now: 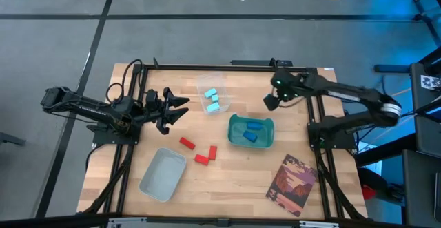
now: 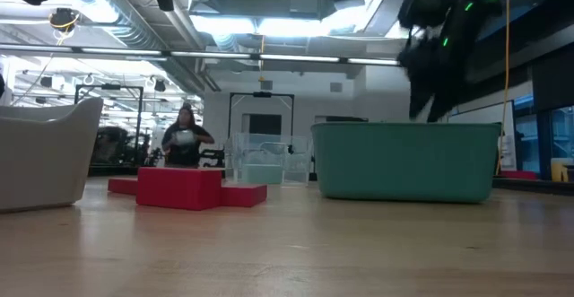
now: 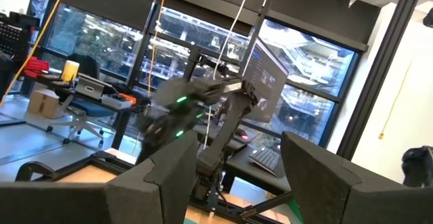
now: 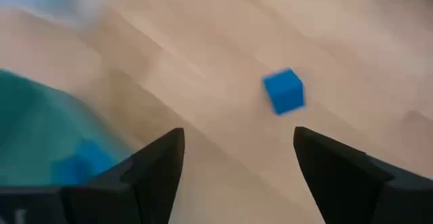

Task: Sort & place blocks by color
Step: Put the blue block into the gray bin

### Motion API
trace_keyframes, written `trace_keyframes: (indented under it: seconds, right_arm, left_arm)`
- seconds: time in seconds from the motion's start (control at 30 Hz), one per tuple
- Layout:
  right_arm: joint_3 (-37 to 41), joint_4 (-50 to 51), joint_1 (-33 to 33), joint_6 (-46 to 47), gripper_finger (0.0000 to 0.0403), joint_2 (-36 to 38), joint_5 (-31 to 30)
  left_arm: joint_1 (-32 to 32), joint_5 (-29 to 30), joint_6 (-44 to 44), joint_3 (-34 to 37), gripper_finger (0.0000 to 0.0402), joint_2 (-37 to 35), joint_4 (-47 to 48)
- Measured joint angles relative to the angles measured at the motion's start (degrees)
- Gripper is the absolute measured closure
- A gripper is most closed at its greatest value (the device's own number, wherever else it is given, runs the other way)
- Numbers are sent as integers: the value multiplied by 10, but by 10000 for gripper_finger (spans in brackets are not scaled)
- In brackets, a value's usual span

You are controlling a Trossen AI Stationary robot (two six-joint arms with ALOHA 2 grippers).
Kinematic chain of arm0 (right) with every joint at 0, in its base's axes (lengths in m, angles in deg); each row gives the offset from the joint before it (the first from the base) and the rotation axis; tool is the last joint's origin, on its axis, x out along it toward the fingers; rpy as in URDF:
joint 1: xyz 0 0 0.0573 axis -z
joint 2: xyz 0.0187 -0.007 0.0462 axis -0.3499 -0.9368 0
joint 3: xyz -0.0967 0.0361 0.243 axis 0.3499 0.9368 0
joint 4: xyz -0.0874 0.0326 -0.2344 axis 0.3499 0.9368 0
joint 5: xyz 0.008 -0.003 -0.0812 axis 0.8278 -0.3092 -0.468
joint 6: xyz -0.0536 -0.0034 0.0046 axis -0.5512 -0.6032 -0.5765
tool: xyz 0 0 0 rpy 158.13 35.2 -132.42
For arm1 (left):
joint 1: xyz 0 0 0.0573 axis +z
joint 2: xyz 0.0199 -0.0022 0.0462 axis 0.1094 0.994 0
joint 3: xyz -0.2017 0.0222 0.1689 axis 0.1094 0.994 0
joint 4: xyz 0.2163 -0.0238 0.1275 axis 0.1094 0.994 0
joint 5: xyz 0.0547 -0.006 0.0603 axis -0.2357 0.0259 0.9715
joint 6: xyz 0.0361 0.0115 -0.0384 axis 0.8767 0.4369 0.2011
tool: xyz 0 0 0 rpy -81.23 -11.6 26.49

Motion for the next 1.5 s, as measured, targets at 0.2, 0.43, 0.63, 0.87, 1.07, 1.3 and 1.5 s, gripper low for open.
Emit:
trace_keyframes:
  seconds: [0.2,0.43,0.63,0.87,1.07,1.3,1.5]
  right_arm:
    - [1,-27,62,-114,122,-119,6]
    - [1,-102,102,-155,122,-200,5]
    - [1,-110,126,-199,122,-239,23]
    - [1,-117,129,-246,122,-271,40]
    - [-1,-117,129,-249,126,-290,43]
    - [-1,-119,133,-247,201,-291,41]
    - [1,-108,134,-250,267,-270,44]
  left_arm:
    - [0,-4,0,0,195,0,0]
    - [0,-4,-1,0,195,0,0]
    - [0,-2,-1,0,195,0,0]
    - [0,1,-1,0,195,0,0]
    - [0,5,-1,0,195,0,0]
    - [0,13,0,0,195,0,0]
    - [0,13,0,0,195,0,0]
